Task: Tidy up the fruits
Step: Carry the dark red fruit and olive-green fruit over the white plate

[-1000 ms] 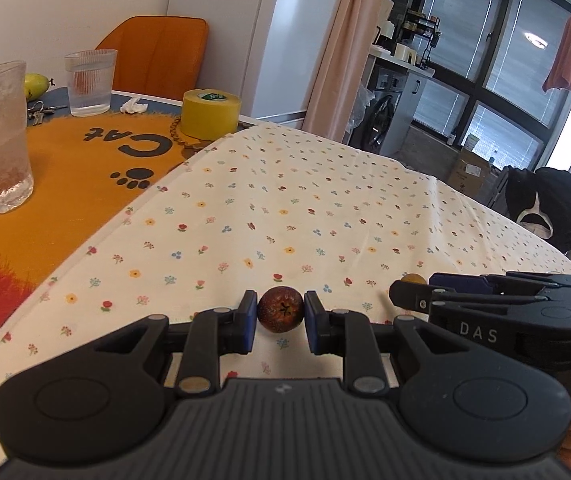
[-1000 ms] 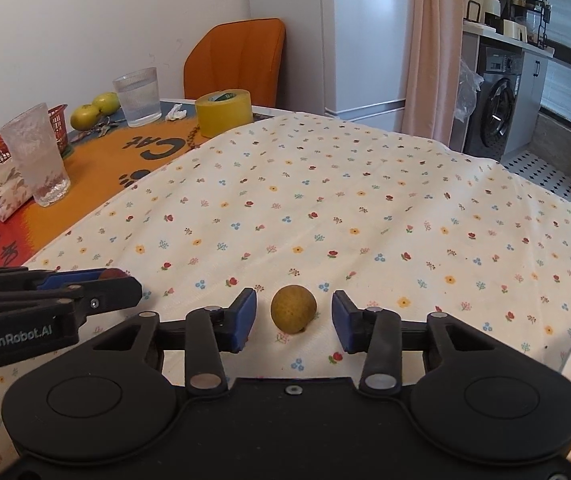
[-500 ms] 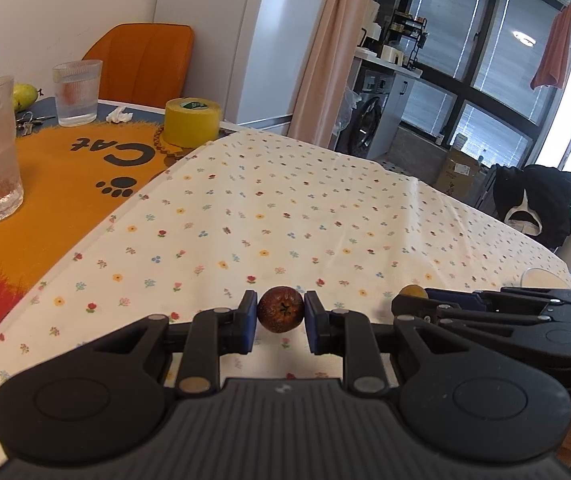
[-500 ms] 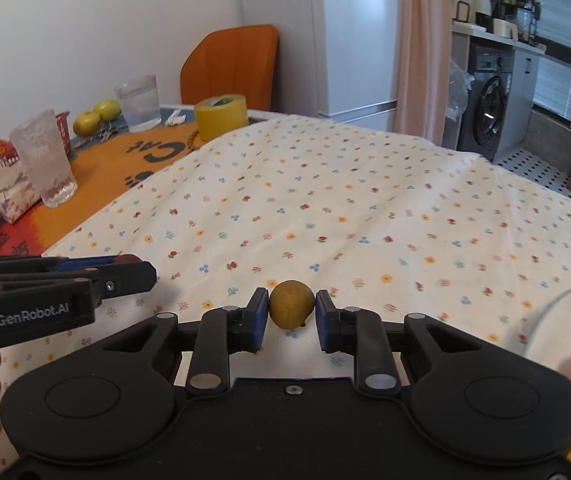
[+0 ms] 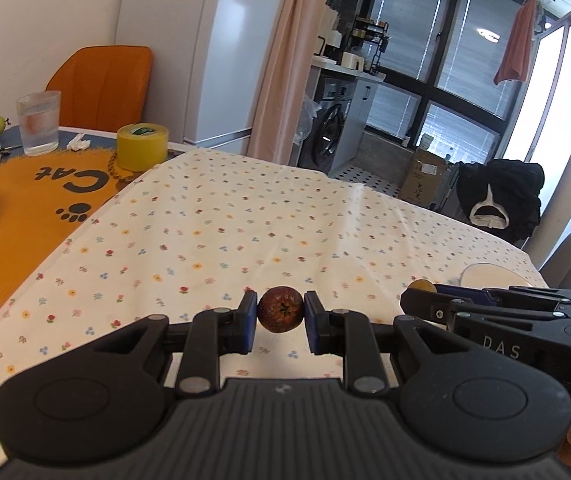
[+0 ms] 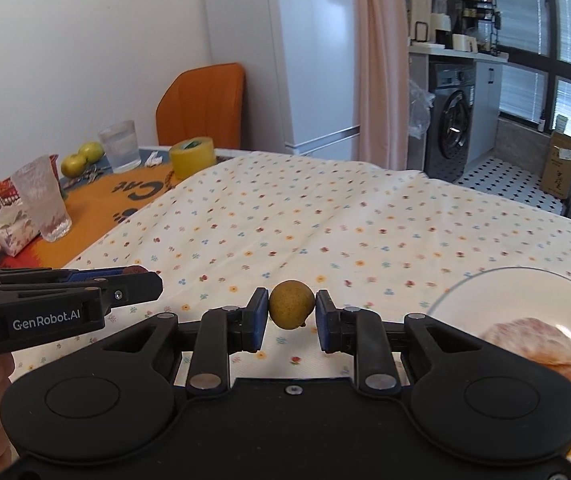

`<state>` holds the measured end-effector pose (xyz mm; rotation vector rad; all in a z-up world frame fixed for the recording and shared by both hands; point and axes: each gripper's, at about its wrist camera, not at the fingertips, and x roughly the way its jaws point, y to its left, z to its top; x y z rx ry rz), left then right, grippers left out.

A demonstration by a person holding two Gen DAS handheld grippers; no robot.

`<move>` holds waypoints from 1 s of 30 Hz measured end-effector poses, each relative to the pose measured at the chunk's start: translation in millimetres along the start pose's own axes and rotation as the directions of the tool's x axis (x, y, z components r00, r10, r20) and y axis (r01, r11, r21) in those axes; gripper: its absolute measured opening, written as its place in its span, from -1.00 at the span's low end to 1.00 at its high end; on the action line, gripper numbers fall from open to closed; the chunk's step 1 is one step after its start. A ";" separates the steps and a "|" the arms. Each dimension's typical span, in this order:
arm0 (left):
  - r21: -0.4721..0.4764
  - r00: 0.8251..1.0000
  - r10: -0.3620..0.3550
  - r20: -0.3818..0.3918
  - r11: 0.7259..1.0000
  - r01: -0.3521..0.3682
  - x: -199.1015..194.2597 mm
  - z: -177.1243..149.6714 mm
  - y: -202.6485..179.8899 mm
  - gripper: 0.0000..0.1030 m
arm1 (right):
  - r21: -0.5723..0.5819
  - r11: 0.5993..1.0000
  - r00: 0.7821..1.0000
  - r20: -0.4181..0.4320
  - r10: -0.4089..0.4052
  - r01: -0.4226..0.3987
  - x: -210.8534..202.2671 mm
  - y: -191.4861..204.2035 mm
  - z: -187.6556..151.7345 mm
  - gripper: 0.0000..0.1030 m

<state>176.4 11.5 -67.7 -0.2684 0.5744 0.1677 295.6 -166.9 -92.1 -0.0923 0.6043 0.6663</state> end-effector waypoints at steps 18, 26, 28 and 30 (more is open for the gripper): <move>0.088 0.996 -0.092 0.002 0.992 0.091 -8.9 1.3 -62.2 -0.55 | 0.082 0.994 0.994 0.067 -0.084 0.079 -52.5 -54.7 -11.7 -0.54; 0.123 0.992 -0.122 -0.006 0.985 0.122 -5.2 4.3 -85.5 -0.55 | 0.118 0.988 0.990 0.086 -0.114 0.103 -65.9 -77.0 -15.7 -0.54; 0.129 0.992 -0.130 -0.009 0.983 0.130 -3.5 4.6 -91.7 -0.55 | 0.127 0.986 0.989 0.089 -0.121 0.110 -68.8 -83.5 -16.6 -0.54; 0.137 0.990 -0.140 -0.012 0.981 0.141 -1.6 4.3 -98.6 -0.55 | 0.139 0.983 0.987 0.092 -0.129 0.116 -72.1 -91.7 -17.8 -0.54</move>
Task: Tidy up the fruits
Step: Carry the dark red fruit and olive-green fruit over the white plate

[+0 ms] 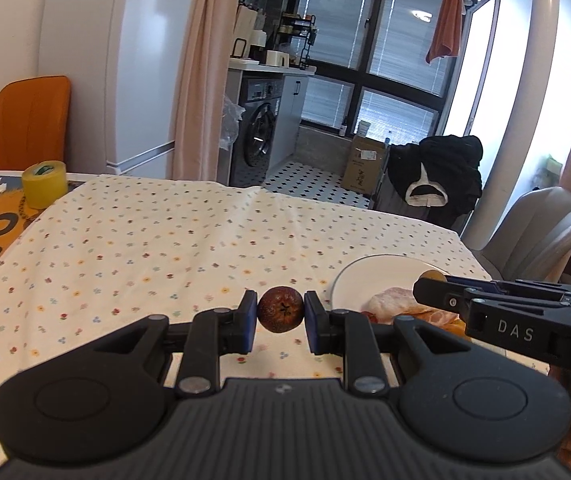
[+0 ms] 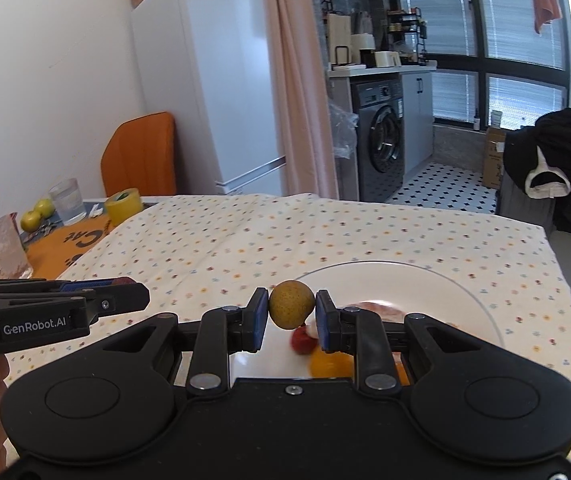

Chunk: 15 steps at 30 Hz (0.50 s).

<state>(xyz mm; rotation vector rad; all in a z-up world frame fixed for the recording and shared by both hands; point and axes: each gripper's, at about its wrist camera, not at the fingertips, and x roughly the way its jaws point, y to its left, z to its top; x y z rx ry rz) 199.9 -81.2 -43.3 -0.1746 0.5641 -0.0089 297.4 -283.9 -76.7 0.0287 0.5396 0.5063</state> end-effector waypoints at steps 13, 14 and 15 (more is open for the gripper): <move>0.056 0.997 -0.066 -0.047 0.996 0.069 28.8 -5.7 -39.9 -0.55 | 0.079 0.996 0.999 0.005 -0.037 0.036 0.6 -46.1 -10.8 -0.54; 0.058 0.996 -0.069 -0.052 0.996 0.072 31.1 -6.6 -42.2 -0.55 | 0.082 0.996 0.999 0.003 -0.036 0.035 0.5 -48.3 -12.1 -0.54; 0.060 0.996 -0.072 -0.056 0.995 0.075 33.2 -7.0 -44.3 -0.55 | 0.084 0.996 0.999 0.002 -0.036 0.035 1.1 -49.4 -13.3 -0.54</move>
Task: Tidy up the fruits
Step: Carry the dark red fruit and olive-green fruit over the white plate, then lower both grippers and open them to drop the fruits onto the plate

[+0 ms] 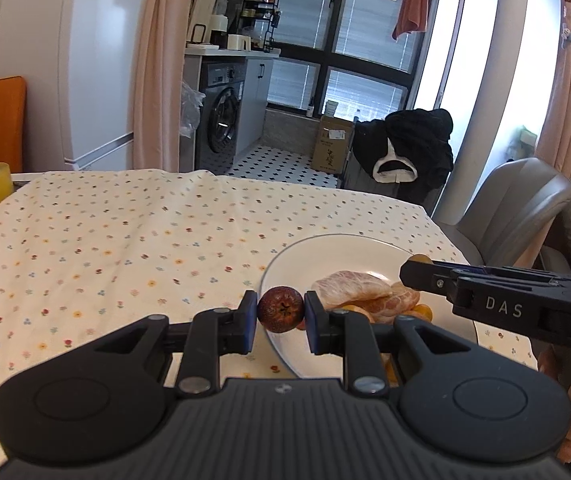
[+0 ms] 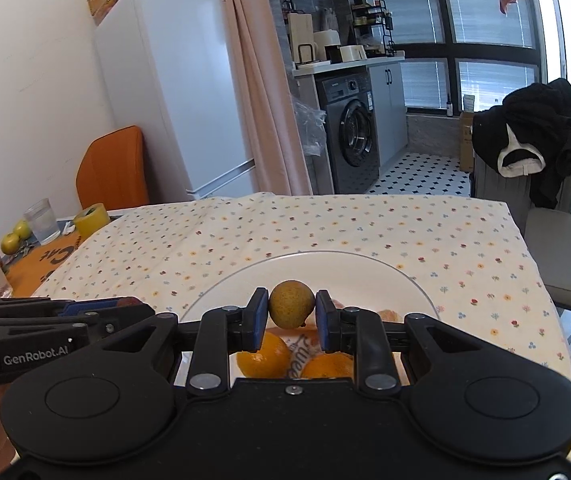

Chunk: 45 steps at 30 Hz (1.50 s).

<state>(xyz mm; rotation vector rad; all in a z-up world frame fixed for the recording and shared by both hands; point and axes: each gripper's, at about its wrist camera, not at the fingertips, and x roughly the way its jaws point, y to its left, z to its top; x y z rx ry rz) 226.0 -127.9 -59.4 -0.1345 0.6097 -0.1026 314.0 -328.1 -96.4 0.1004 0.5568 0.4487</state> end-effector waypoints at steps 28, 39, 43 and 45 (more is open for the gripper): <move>-0.088 0.999 0.027 -0.031 0.996 -0.029 0.7 -1.7 34.1 -0.40 | 0.020 0.999 0.999 -0.013 0.030 -0.030 6.1 2.6 1.9 -0.33; -0.105 0.999 0.045 0.007 0.993 -0.044 -26.2 -5.3 51.3 -0.02 | 0.034 0.999 1.000 -0.004 0.007 -0.007 -7.8 8.9 0.8 -0.33; -0.104 0.998 0.055 0.023 0.993 -0.052 -39.8 -6.7 56.3 0.16 | 0.038 0.999 1.000 -0.003 0.010 -0.010 -13.9 14.9 -2.0 -0.33; -0.107 0.998 0.063 0.032 0.993 -0.059 -46.5 -8.5 59.4 0.29 | 0.034 0.999 1.000 -0.004 0.010 -0.010 -17.1 18.9 -4.1 -0.33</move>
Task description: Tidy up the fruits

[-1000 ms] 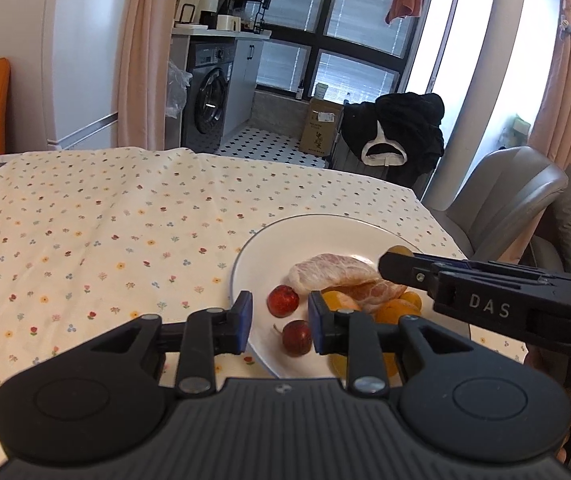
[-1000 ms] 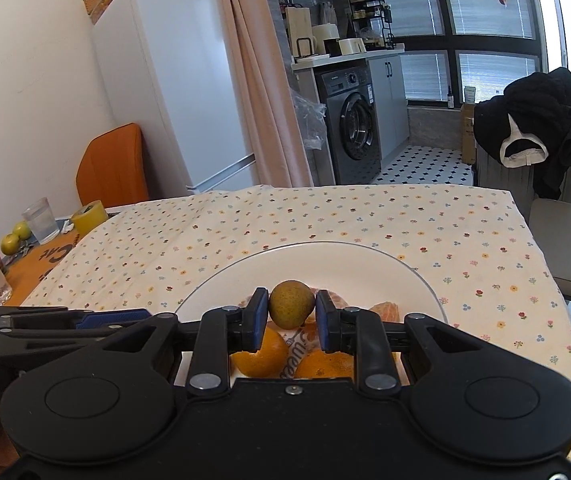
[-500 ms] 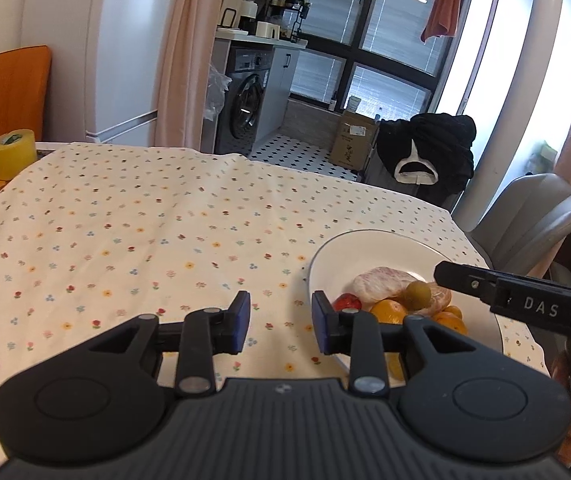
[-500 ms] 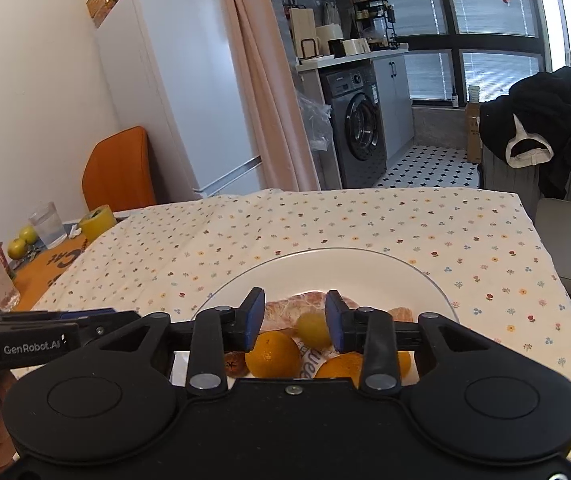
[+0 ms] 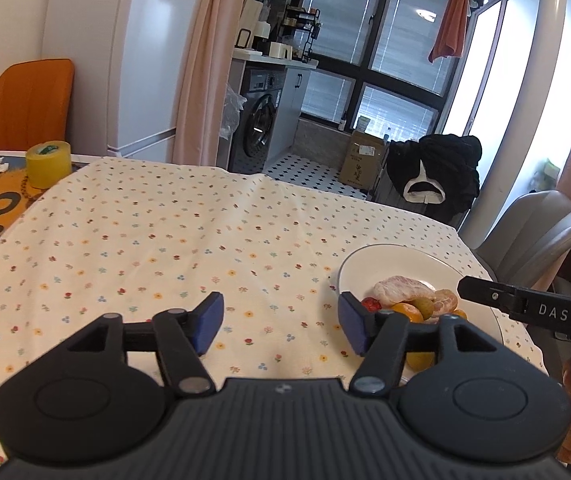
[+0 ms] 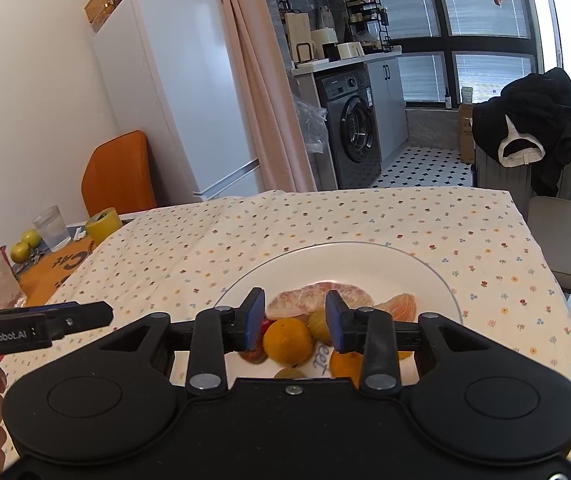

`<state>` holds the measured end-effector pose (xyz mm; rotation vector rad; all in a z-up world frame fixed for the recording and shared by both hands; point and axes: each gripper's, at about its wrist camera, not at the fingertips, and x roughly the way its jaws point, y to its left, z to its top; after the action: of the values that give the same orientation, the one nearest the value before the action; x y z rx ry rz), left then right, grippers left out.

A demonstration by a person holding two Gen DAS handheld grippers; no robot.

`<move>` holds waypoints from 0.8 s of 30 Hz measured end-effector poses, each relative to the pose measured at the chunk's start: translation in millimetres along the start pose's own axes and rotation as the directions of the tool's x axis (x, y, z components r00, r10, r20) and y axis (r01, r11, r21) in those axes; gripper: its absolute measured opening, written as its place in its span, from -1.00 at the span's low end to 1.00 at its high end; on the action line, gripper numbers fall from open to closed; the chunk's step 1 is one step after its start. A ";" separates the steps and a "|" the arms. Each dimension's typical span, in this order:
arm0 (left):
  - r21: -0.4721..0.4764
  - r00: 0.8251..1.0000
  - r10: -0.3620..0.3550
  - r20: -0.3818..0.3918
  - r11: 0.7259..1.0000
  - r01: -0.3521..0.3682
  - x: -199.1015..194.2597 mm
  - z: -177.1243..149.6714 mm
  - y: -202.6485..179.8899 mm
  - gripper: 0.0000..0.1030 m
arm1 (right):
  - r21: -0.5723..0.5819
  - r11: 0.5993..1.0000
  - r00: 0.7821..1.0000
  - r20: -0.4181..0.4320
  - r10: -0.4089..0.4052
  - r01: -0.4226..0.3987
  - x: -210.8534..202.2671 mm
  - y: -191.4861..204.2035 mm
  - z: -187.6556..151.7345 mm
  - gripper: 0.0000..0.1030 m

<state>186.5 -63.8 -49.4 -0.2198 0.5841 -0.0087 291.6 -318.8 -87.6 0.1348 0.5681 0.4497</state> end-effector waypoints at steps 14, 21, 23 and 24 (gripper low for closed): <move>0.024 1.000 0.003 0.014 1.000 -0.004 -40.6 -8.7 13.7 0.65 | -0.003 1.000 1.000 -0.001 0.013 -0.013 -28.6 22.7 -14.7 -0.12; 0.028 0.999 0.019 0.032 0.999 -0.020 -60.9 -11.9 20.2 0.79 | -0.003 1.000 1.000 -0.007 0.006 -0.006 -43.0 37.4 -19.9 0.04; 0.034 0.999 0.019 0.034 0.999 -0.021 -66.8 -12.7 22.1 0.81 | -0.002 1.000 1.000 -0.005 0.004 -0.004 -46.6 41.5 -21.2 0.19; 0.033 0.999 0.025 0.038 0.999 -0.026 -69.5 -13.0 23.1 0.82 | 0.007 1.000 1.000 -0.002 0.017 -0.017 -48.6 42.8 -22.3 0.26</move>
<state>120.1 -38.9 -26.8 -0.1798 0.5493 0.0104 227.0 -302.2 -72.0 0.1458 0.5715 0.4641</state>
